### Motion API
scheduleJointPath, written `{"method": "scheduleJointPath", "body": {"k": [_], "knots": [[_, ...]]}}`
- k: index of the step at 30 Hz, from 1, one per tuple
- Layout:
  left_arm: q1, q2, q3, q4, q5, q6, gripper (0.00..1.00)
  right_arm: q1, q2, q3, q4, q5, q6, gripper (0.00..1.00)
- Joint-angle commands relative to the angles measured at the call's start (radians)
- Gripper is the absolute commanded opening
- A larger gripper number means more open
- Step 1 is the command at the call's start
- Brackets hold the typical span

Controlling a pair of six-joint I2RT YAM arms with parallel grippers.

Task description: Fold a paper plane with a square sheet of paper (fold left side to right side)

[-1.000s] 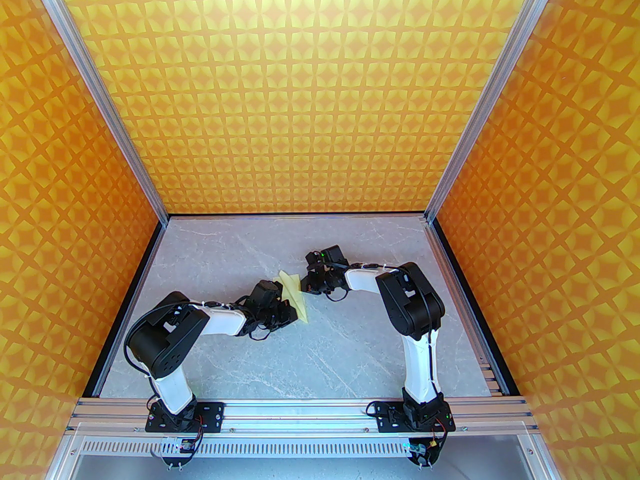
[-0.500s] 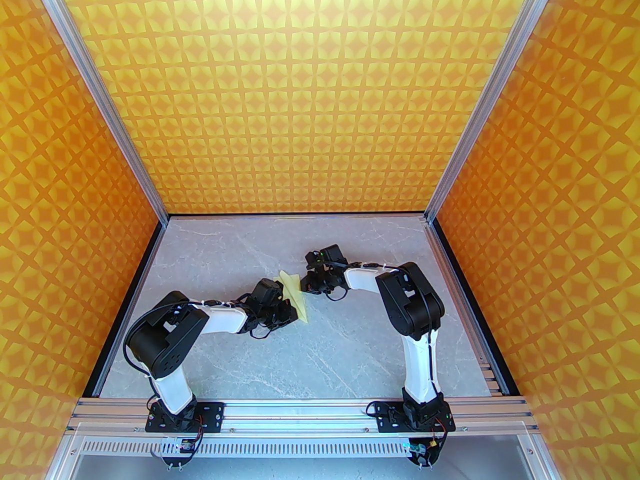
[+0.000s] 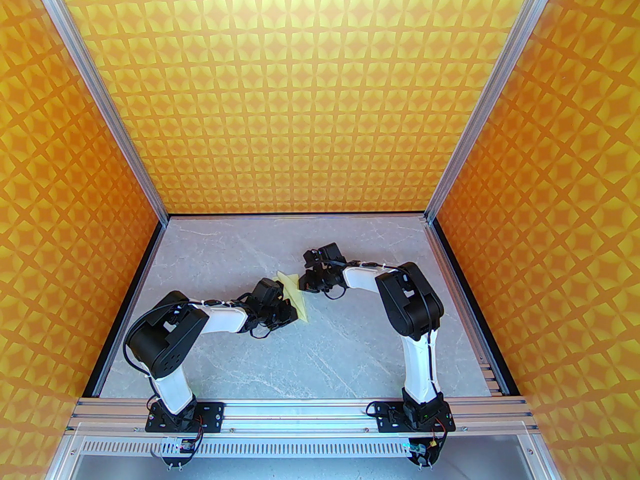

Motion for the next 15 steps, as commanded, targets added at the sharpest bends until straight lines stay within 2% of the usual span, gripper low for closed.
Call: {"method": "scheduleJointPath", "body": {"k": [1, 15], "knots": [[0.008, 0.032, 0.009, -0.075, -0.053, 0.025, 0.01, 0.003, 0.032, 0.023, -0.019, 0.023, -0.017, 0.00], [0.008, 0.034, 0.012, -0.076, -0.047, 0.032, 0.01, 0.003, 0.057, 0.011, -0.019, 0.031, -0.029, 0.00]]}}
